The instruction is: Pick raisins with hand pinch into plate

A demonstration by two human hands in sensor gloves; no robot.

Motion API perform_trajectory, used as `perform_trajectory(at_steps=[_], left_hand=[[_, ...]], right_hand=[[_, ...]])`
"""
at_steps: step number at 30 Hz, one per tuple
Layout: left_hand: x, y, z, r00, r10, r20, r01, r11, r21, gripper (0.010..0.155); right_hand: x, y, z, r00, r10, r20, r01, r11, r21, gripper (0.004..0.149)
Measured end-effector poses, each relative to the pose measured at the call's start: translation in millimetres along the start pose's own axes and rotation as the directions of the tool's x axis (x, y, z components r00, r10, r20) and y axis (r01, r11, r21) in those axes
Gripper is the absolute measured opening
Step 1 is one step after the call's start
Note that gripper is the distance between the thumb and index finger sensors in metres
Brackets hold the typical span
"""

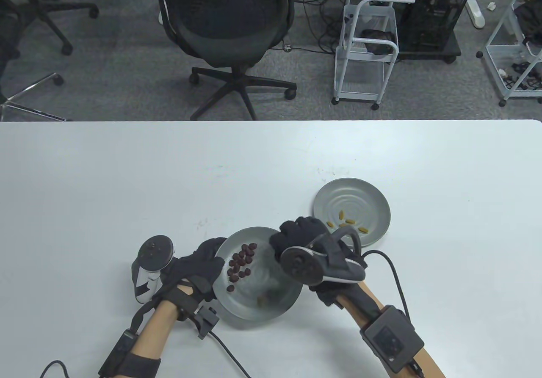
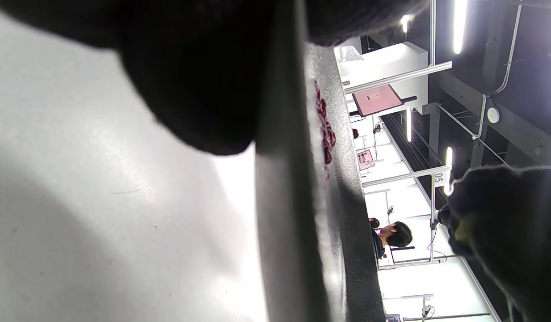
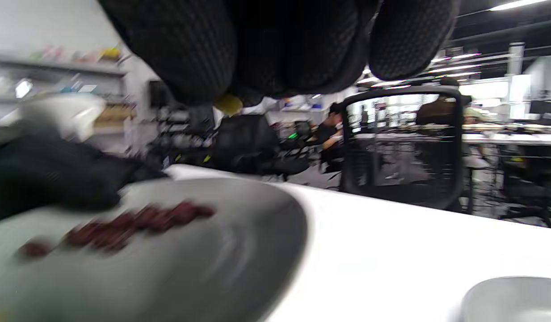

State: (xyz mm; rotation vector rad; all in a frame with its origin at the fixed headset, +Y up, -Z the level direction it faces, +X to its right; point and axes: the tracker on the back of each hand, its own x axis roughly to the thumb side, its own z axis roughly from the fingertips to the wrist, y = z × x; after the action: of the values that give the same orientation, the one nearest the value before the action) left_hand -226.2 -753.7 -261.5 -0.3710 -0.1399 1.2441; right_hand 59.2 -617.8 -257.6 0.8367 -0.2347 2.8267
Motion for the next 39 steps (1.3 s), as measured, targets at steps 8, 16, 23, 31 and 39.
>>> perform_trajectory(at_steps=[8, 16, 23, 31, 39], left_hand=[[-0.1, 0.4, 0.2, 1.000, 0.000, -0.003, 0.000, 1.000, -0.006, 0.058], [-2.0, -0.8, -0.6, 1.000, -0.002, -0.018, 0.002, 1.000, -0.015, 0.058], [-2.0, -1.1, -0.5, 1.000, -0.004, -0.025, 0.004, 1.000, -0.015, 0.058], [-1.7, -1.5, -0.8, 1.000, -0.005, -0.025, 0.004, 1.000, -0.018, 0.058], [-2.1, -1.8, -1.3, 1.000, -0.006, -0.025, 0.006, 1.000, -0.019, 0.058]], right_hand=[[-98.8, 17.8, -12.0, 0.945, 0.001, -0.328, -0.020, 0.998, -0.055, 0.042], [-176.4, 76.0, 6.9, 0.831, 0.205, -0.518, -0.146, 0.977, 0.152, 0.041], [-192.7, 99.7, 10.4, 0.780, 0.281, -0.559, -0.159, 0.953, 0.258, 0.040], [-188.8, 93.8, 9.8, 0.763, 0.295, -0.575, -0.175, 0.951, 0.256, 0.045], [-103.7, 16.3, 0.6, 0.881, 0.208, -0.424, -0.221, 0.975, 0.018, 0.047]])
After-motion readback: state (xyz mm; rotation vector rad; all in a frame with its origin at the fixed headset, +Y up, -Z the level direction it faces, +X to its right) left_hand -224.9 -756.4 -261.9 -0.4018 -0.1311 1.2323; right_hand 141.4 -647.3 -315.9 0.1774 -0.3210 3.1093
